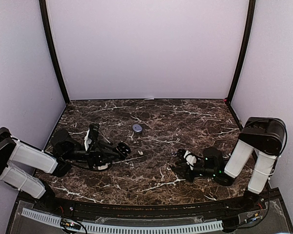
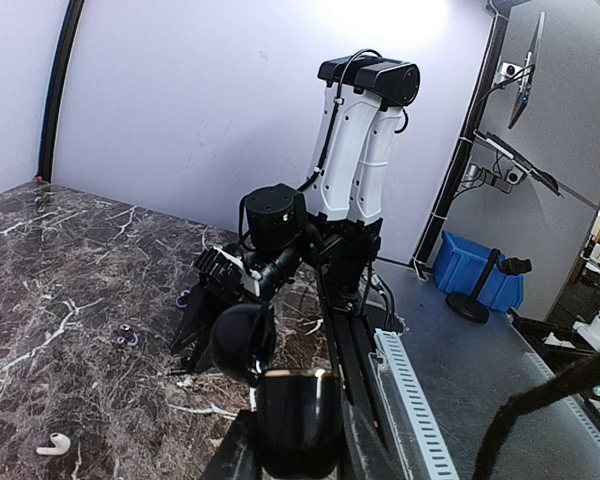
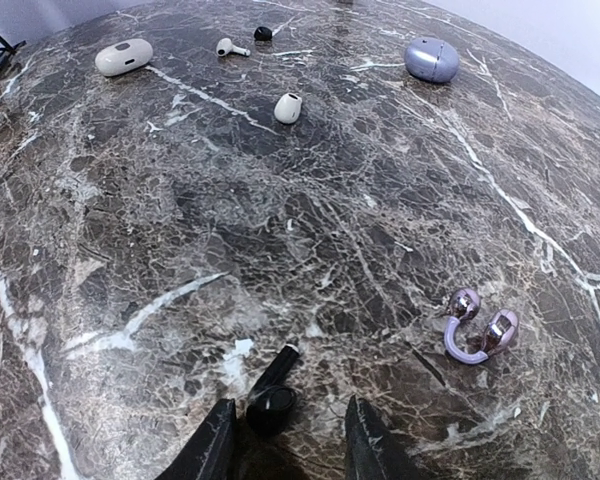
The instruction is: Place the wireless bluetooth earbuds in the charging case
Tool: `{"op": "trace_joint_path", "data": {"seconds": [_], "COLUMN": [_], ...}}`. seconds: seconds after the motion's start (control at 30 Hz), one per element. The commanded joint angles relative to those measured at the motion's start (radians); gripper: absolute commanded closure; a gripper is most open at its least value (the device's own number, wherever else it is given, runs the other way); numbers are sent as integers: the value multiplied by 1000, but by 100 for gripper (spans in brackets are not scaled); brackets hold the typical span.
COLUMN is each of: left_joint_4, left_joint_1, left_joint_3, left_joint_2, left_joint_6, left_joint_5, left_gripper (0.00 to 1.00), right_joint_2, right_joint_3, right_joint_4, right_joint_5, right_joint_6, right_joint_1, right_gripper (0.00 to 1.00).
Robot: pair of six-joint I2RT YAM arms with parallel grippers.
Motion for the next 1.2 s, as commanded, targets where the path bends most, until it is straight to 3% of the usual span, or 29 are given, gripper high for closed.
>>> {"op": "trace_joint_path", "data": {"seconds": [0.0,1.17], "left_joint_4": [8,3], "left_joint_1": [-1,-1], "left_joint_3": [16,9], "left_joint_2": [-3,-13], "left_joint_6": [18,16], "left_joint_5": [17,16], "left_gripper": [77,77], "right_joint_2": [15,72], "right_joint_3": [12,47], "right_joint_4": [-31,-79], "right_joint_5": [11,6], "right_joint_6": [-5,-2], "right_joint_1": [8,21], "right_gripper": [65,75]}}
